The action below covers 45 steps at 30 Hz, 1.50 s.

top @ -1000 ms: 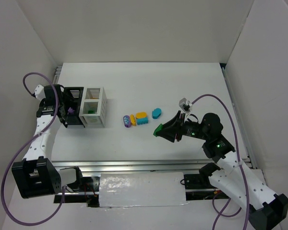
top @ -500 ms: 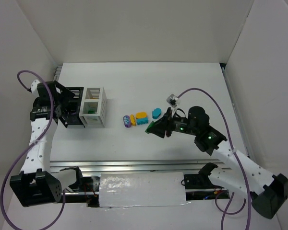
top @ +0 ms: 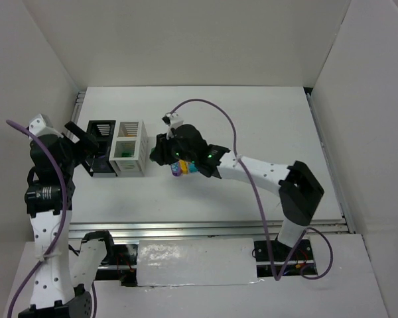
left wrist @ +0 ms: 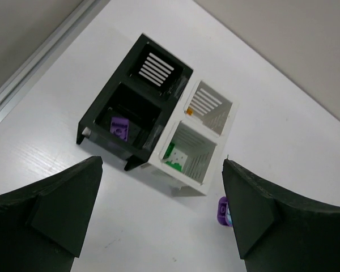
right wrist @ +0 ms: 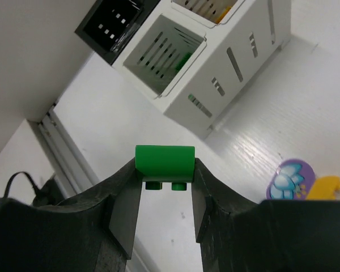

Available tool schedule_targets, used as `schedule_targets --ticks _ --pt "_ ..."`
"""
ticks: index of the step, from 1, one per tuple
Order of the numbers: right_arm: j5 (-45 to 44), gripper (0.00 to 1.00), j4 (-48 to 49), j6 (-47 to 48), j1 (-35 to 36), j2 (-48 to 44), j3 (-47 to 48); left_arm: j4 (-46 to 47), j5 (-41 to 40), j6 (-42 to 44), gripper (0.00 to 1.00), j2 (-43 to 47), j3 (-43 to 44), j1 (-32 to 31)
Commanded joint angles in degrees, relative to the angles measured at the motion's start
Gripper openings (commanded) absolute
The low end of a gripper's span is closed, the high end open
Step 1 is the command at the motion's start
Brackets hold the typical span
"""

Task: Sort the legos into containers by color

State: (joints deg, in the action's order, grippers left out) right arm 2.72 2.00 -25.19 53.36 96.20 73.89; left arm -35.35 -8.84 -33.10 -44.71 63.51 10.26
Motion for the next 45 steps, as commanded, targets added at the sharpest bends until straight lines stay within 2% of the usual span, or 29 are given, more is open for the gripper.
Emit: schedule_targets --ticks 1,3,6,15,19,21,24,25,27,29,30,32,39,41,45 --pt "-6.0 0.00 8.0 1.6 1.9 5.6 7.1 2.8 -1.3 1.2 0.99 3.7 -4.3 0.1" --pt "-6.4 0.00 9.9 3.2 2.6 9.3 9.6 4.9 -2.7 1.0 1.00 5.4 -7.5 0.1" --pt "-6.8 0.00 10.2 5.2 3.1 13.6 14.7 1.1 -6.9 -0.3 0.99 3.8 -6.4 0.9" --pt "-6.7 0.01 2.3 8.8 3.5 26.7 33.0 -0.1 -8.3 -1.4 0.99 5.1 -7.2 1.1" --pt "-6.8 0.04 1.0 9.5 3.7 29.3 35.9 -0.2 -8.3 -1.4 1.00 5.0 -7.1 1.2" --pt "-6.7 0.11 0.8 9.7 3.9 29.8 36.6 0.0 -7.5 -1.3 1.00 4.6 -7.1 1.3" --pt "-6.6 0.14 0.0 9.9 4.0 30.6 37.5 -0.1 -7.2 -1.2 0.99 4.4 -7.0 1.3" --pt "-6.2 0.16 -0.1 10.1 4.0 30.7 37.5 0.1 -6.9 -1.1 0.99 4.4 -7.1 1.3" --pt "-6.0 0.40 0.1 10.1 4.1 30.4 37.0 0.1 -6.7 -1.1 1.00 4.3 -7.1 1.3" --pt "-6.0 0.70 0.1 10.2 4.3 30.2 36.9 0.2 -6.5 -1.0 0.99 4.2 -7.2 1.3" --pt "-6.1 0.74 0.2 10.2 4.4 30.1 36.8 0.2 -6.4 -1.0 1.00 4.2 -7.2 1.3" --pt "-6.0 0.80 0.1 10.2 4.5 29.7 36.9 0.2 -6.5 -1.0 0.99 4.2 -7.1 1.3" --pt "-7.2 0.85 1.0 10.6 4.5 25.2 34.7 0.2 -6.4 -0.9 1.00 4.2 -7.3 1.5" --pt "-9.1 0.85 2.3 10.3 4.3 22.5 30.8 0.4 -5.8 -0.5 1.00 4.3 -7.2 1.6" --pt "-12.5 0.85 5.0 7.6 3.3 10.5 18.5 2.1 -2.6 1.2 1.00 4.4 -7.5 1.7"
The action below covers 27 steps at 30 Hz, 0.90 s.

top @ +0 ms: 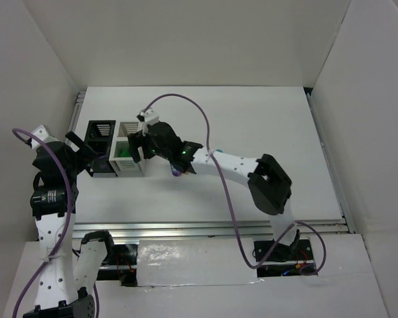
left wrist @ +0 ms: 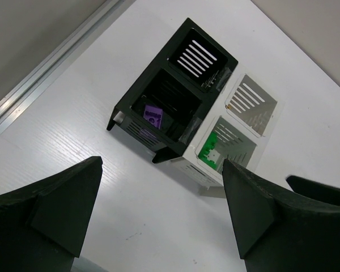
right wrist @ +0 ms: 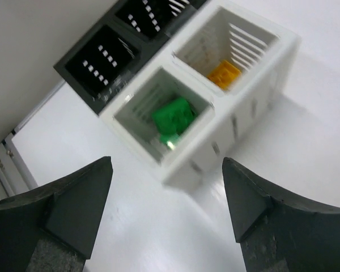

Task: Sort the legos into containers by color

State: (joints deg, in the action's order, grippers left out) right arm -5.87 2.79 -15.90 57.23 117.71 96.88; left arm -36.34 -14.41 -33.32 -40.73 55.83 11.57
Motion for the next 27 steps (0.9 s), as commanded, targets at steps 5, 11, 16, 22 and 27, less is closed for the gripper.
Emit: schedule_targets --ticks 5,11,16,22,27 --pt "-12.1 0.87 1.5 -5.8 -1.2 -25.0 -22.9 6.3 12.4 3.9 1.00 -2.0 0.3 0.2" --pt "-19.8 0.99 -12.2 -14.8 -3.9 -43.5 -36.3 2.8 2.1 -2.6 1.00 -10.0 8.6 -20.0" --pt "-24.0 1.00 -21.8 -18.1 -5.3 -58.0 -41.7 0.2 -16.4 -13.6 1.00 -20.1 12.2 -44.5" --pt "-23.4 1.00 -28.4 -19.3 -6.1 -69.6 -45.9 3.3 -21.3 -20.4 1.00 -34.6 15.4 -54.7" --pt "-22.2 1.00 -30.6 -20.2 -6.3 -75.7 -50.1 5.5 -20.3 -22.6 0.99 -47.2 17.9 -54.6"
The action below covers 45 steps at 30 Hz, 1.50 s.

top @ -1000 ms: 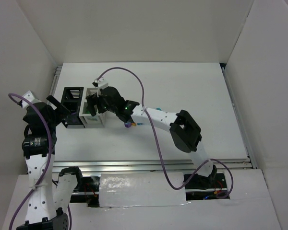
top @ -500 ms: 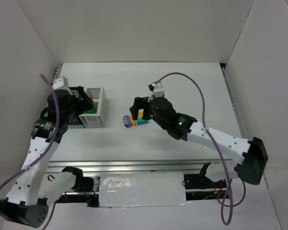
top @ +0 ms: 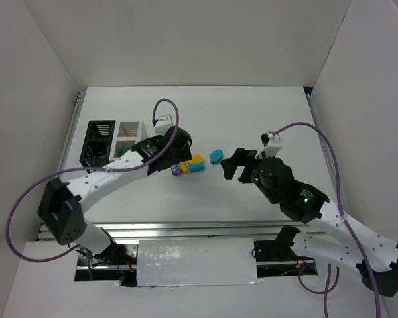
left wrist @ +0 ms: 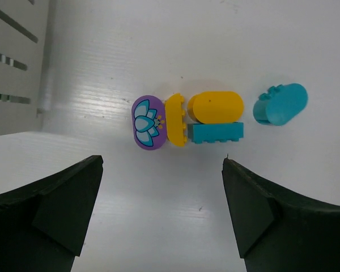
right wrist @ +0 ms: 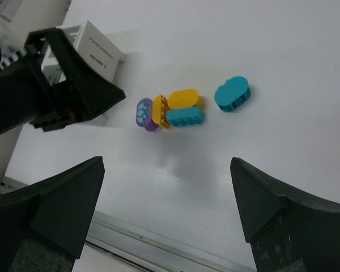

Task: Sort the legos into containers by color

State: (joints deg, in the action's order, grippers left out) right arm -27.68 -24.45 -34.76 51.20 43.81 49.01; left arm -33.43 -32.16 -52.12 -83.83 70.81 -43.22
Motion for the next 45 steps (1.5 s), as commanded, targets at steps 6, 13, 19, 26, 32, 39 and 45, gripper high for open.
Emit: schedule_targets --ticks 6,13,19,26,32,39,45 --pt "3.0 1.00 -3.1 -0.9 -0.6 -5.0 -5.5 3.4 -0.3 -5.6 0.98 -17.0 7.1 2.2" --pt "5.2 1.00 -1.1 -0.3 -0.5 -6.5 -8.2 3.6 0.7 -6.6 0.96 -22.9 7.5 5.1" --pt "6.0 1.00 0.1 0.2 -0.5 -4.9 -8.3 7.1 3.1 -6.1 0.94 -24.5 5.4 5.8" --pt "6.5 1.00 0.9 0.6 -0.5 -3.6 -8.1 8.8 4.9 -6.0 0.89 -26.7 3.6 5.7" --pt "6.8 1.00 1.2 0.7 -0.5 -3.3 -8.1 9.4 4.7 -7.3 0.79 -26.7 0.9 5.9" --pt "7.0 1.00 1.4 1.0 -0.6 -2.7 -8.3 10.2 4.7 -7.5 0.86 -23.3 -1.4 5.9" --pt "7.4 1.00 2.1 1.1 -0.5 -2.2 -8.3 10.6 4.5 -5.0 0.90 -18.6 -2.5 5.8"
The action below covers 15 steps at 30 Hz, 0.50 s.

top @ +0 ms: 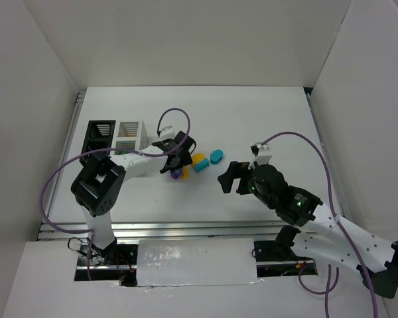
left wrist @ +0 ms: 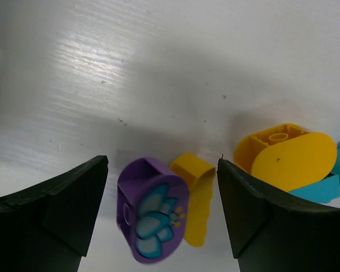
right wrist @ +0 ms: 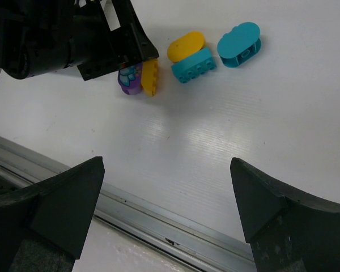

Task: Sort the legos into containers by color

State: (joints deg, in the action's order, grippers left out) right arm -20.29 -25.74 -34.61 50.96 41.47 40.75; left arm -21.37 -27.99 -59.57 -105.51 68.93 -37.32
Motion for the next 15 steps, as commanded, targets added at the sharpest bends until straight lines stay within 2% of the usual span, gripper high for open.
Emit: schedule_targets --ticks 1,5,10,15 --pt "0.0 1.00 3.5 0.9 -0.3 0.1 -0.1 -1.3 0.6 2.7 0.90 3.2 -0.9 -0.1" --pt "0.3 1.00 3.7 0.9 -0.2 0.3 -0.1 -1.0 1.4 3.0 0.92 2.2 -1.5 -0.1" --pt "0.3 1.00 3.3 0.9 -0.3 0.3 -0.1 1.1 3.1 3.2 0.98 2.6 -3.7 -0.1" --pt "0.4 1.00 3.7 0.9 -0.3 0.4 -0.4 -0.2 3.6 2.0 0.94 2.9 -4.1 -0.4"
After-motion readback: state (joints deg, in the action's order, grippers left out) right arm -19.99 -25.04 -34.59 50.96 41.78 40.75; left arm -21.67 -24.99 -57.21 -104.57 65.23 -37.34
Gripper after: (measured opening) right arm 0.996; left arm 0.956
